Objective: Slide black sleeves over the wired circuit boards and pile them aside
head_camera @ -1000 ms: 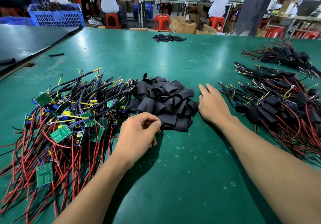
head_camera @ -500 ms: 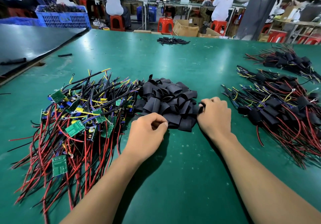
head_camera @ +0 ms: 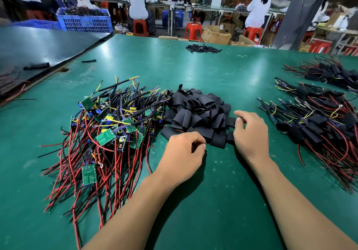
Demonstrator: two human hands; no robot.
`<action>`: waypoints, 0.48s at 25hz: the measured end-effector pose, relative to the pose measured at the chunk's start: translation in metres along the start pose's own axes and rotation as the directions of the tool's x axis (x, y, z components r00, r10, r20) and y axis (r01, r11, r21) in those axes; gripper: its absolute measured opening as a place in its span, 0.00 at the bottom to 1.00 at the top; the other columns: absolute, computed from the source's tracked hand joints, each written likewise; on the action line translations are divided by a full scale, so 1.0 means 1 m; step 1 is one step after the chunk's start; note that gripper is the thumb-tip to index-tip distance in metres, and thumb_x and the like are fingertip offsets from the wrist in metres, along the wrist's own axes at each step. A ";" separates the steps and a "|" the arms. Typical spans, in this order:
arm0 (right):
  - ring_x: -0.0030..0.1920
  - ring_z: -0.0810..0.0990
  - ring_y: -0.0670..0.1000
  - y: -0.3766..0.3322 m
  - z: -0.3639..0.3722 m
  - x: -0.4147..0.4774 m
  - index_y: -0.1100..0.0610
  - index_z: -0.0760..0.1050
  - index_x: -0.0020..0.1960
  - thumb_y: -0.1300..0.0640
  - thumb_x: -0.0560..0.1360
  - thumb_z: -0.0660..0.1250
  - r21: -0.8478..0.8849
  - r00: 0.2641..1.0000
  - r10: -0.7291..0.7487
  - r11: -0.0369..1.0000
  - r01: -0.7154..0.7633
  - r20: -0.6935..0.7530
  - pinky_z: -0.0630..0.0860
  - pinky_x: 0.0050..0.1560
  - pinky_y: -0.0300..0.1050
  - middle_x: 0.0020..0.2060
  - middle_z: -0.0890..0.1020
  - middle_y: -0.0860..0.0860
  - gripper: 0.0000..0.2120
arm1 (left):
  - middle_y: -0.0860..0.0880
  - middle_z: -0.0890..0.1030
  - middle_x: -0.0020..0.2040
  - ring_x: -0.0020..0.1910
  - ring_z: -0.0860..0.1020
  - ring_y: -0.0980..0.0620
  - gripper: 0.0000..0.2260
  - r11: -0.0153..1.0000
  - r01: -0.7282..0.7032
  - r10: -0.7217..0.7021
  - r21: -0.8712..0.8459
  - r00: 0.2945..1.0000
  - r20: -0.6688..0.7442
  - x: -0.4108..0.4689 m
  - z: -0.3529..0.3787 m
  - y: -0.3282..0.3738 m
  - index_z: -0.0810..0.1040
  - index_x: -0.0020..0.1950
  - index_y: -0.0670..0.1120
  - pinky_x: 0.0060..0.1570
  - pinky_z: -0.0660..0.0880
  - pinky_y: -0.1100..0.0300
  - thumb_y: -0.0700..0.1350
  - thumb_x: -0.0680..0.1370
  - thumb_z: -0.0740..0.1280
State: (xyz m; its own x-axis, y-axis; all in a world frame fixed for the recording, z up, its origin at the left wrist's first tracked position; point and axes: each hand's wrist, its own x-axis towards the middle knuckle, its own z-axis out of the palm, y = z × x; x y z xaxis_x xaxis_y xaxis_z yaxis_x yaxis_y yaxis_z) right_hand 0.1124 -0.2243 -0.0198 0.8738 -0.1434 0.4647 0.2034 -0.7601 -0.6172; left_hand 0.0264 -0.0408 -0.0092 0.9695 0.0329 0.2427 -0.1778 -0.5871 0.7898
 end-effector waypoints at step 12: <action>0.35 0.78 0.41 -0.117 0.021 -0.048 0.54 0.82 0.40 0.62 0.78 0.66 0.468 0.835 -0.125 0.867 -0.171 0.536 0.75 0.40 0.39 0.34 0.84 0.46 0.10 | 0.52 0.70 0.27 0.27 0.66 0.58 0.08 0.908 0.049 -0.292 -0.415 0.784 -0.547 -0.005 -0.012 0.012 0.66 0.31 0.47 0.29 0.63 0.64 0.45 0.69 0.60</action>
State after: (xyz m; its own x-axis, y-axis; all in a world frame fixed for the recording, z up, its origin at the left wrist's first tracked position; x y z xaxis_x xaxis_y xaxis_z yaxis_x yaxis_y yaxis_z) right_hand 0.0554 -0.1152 0.0170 0.9410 0.3148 0.1245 0.2337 -0.3379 -0.9117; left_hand 0.0172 -0.0386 0.0056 0.7200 0.6402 0.2679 -0.1844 -0.1956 0.9632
